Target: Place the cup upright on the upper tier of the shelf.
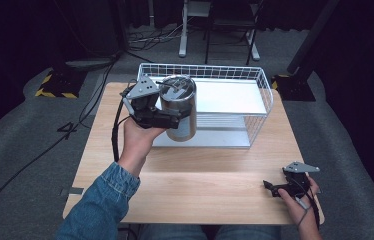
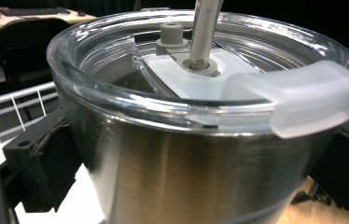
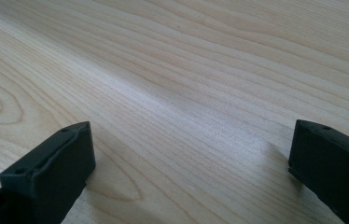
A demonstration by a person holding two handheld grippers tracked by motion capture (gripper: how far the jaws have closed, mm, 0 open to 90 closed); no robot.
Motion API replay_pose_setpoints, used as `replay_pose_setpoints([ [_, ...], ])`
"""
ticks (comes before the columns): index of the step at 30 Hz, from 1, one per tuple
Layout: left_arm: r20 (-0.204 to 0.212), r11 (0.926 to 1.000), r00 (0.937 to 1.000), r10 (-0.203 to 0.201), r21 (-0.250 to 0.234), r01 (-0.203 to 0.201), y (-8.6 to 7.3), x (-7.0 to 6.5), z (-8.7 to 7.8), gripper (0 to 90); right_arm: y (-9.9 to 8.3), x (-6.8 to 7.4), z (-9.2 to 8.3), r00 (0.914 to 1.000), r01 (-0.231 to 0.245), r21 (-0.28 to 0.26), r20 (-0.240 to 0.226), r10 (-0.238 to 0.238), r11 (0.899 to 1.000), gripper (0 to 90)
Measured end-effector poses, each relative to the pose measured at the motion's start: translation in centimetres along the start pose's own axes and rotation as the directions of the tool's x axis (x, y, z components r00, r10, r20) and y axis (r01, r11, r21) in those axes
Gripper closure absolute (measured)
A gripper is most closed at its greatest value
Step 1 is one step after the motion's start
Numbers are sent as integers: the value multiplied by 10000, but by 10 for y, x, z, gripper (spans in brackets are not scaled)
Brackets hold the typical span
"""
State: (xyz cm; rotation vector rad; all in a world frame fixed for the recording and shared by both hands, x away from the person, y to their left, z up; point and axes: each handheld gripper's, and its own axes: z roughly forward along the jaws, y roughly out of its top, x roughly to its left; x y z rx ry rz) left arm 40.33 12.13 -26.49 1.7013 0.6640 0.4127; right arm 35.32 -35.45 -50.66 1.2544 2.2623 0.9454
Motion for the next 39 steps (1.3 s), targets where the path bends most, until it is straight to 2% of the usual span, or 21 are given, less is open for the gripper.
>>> replay_pose_setpoints([
  [11,-101,9992,9999,-108,-382,104,26,8,15,36,0,0,0,10000,-3,9,-6,3,10000,5],
  [16,-156,9987,9999,-3,-513,-5,39,8,23,36,0,0,0,10000,-3,7,-12,3,10000,5],
  [22,-215,9982,9997,-84,-589,71,48,10,34,36,0,0,0,10000,-6,7,-13,6,10000,5],
  [32,-767,9959,9968,-222,-892,153,66,18,58,36,0,0,0,10000,-1,6,-12,1,10000,5],
  [39,-977,9954,9949,-243,-945,150,71,19,76,36,0,0,0,10000,-6,5,-25,6,10000,6],
])
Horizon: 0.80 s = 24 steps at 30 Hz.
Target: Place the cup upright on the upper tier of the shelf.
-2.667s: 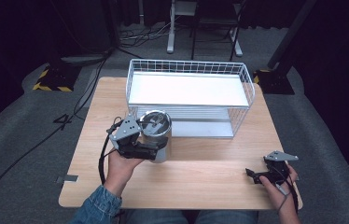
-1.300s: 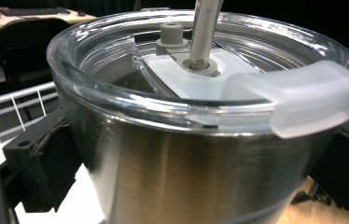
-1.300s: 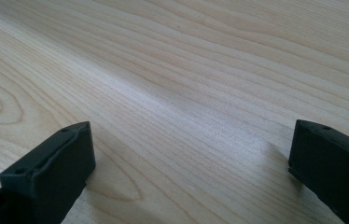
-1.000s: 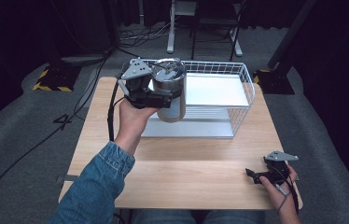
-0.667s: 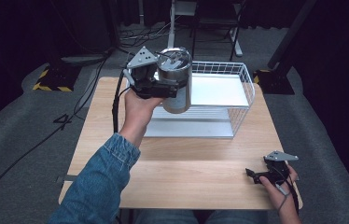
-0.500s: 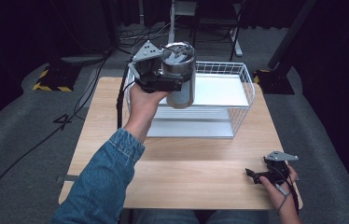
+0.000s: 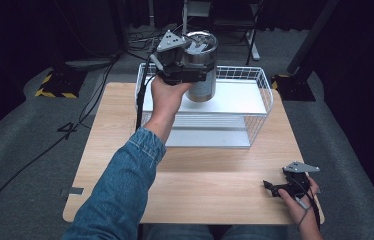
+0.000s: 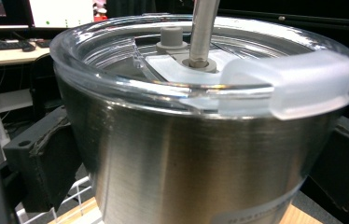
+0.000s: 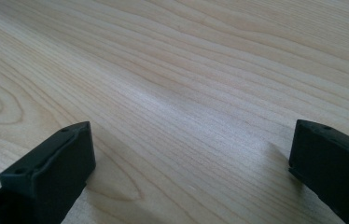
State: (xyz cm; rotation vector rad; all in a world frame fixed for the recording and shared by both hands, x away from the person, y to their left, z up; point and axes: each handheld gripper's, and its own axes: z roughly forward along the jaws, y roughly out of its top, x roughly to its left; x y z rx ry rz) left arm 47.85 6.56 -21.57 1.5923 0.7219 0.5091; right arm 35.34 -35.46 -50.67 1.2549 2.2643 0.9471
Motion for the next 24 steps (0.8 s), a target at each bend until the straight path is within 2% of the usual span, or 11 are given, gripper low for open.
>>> replay_pose_setpoints([
  [7,-239,9999,9997,-64,80,66,-3,1,20,36,0,0,0,10000,-21,-6,0,21,10000,5],
  [13,-623,9992,9981,13,394,12,-9,2,37,36,0,0,0,10000,-33,-8,-8,33,10000,5],
  [24,-781,9969,9969,-78,774,139,-16,5,48,36,0,0,0,10000,-20,-4,3,20,10000,5],
])
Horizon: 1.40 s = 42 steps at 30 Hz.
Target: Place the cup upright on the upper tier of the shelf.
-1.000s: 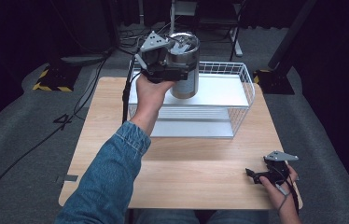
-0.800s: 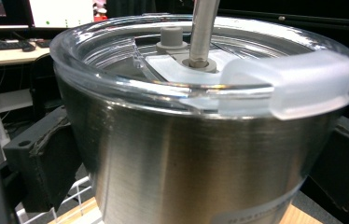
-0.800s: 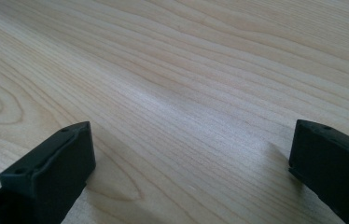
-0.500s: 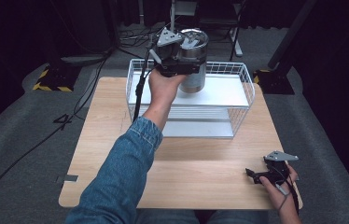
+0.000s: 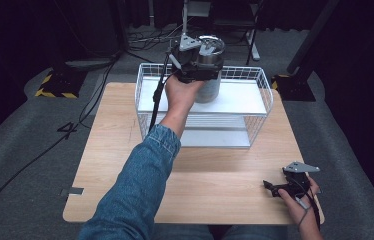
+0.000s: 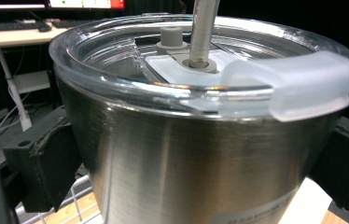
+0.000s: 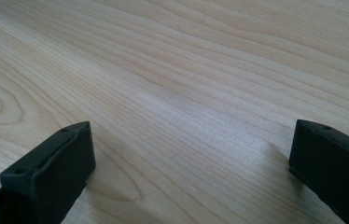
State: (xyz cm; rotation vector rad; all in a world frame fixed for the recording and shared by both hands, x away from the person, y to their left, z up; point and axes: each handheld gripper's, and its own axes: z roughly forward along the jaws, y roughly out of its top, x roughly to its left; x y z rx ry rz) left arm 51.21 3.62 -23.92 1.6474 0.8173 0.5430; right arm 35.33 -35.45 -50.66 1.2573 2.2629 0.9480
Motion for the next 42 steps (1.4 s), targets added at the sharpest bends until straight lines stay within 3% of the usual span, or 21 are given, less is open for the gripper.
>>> replay_pose_setpoints([
  [14,-64,9994,9998,169,316,-167,-7,0,6,35,0,0,0,10000,-3,-4,-5,3,10000,6],
  [21,-96,9973,9981,605,414,-600,-8,-6,7,35,0,0,0,10000,-4,-4,-4,4,10000,5],
  [30,-95,9974,9982,589,430,-585,-8,-5,7,34,0,0,0,10000,4,-9,4,-4,10000,6],
  [36,-221,9981,9984,512,347,-504,-9,-5,8,0,0,0,0,10000,7,-8,3,-7,10000,6],
  [42,-143,9983,9982,577,-87,-578,-9,-7,4,0,0,0,0,10000,7,-7,3,-7,10000,6],
])
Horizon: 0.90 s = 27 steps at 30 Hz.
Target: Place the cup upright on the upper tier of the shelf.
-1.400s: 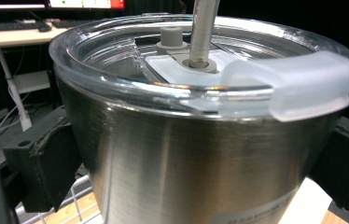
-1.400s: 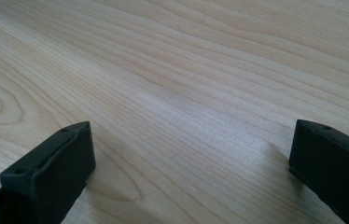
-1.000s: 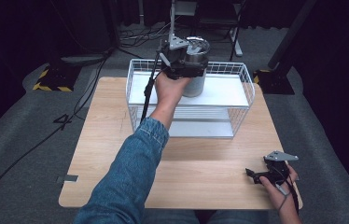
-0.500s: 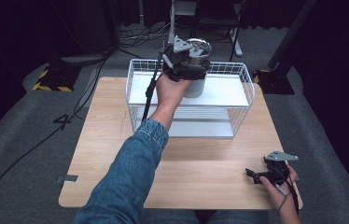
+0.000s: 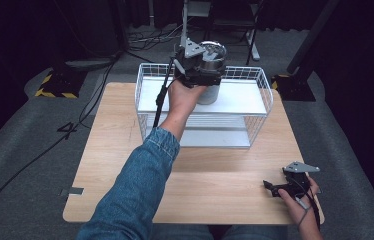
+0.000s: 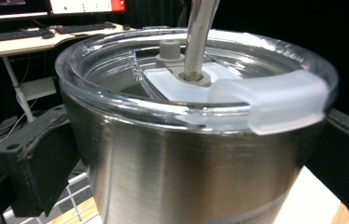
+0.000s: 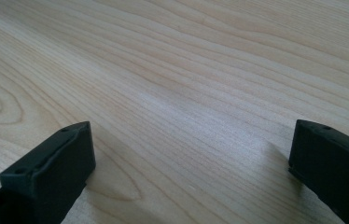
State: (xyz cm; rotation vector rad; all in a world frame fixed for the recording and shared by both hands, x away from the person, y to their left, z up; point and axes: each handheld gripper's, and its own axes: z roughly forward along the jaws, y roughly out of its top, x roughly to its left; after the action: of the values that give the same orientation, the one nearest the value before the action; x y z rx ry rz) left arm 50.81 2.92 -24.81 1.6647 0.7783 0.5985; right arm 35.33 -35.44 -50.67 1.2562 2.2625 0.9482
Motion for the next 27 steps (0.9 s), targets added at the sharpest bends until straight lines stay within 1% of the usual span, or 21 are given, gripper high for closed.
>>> replay_pose_setpoints([
  [6,96,9999,9999,-91,-118,92,1,3,-10,0,0,0,0,10000,-12,4,-8,12,10000,6],
  [11,61,9999,9999,79,-100,-78,1,1,-20,0,0,0,0,10000,12,14,-12,-12,10000,5],
  [14,113,9998,9999,129,-120,-128,2,0,-28,0,0,0,0,10000,7,10,-14,-7,10000,5],
  [19,144,9988,9991,397,-295,-393,5,-5,-46,0,0,0,0,10000,10,14,-17,-10,10000,5],
  [24,254,9984,9987,435,-373,-426,6,-9,-63,0,0,0,0,10000,9,12,-18,-9,10000,5],
  [27,252,9980,9985,481,-428,-469,5,-11,-75,0,0,0,0,10000,9,11,-15,-9,10000,5],
])
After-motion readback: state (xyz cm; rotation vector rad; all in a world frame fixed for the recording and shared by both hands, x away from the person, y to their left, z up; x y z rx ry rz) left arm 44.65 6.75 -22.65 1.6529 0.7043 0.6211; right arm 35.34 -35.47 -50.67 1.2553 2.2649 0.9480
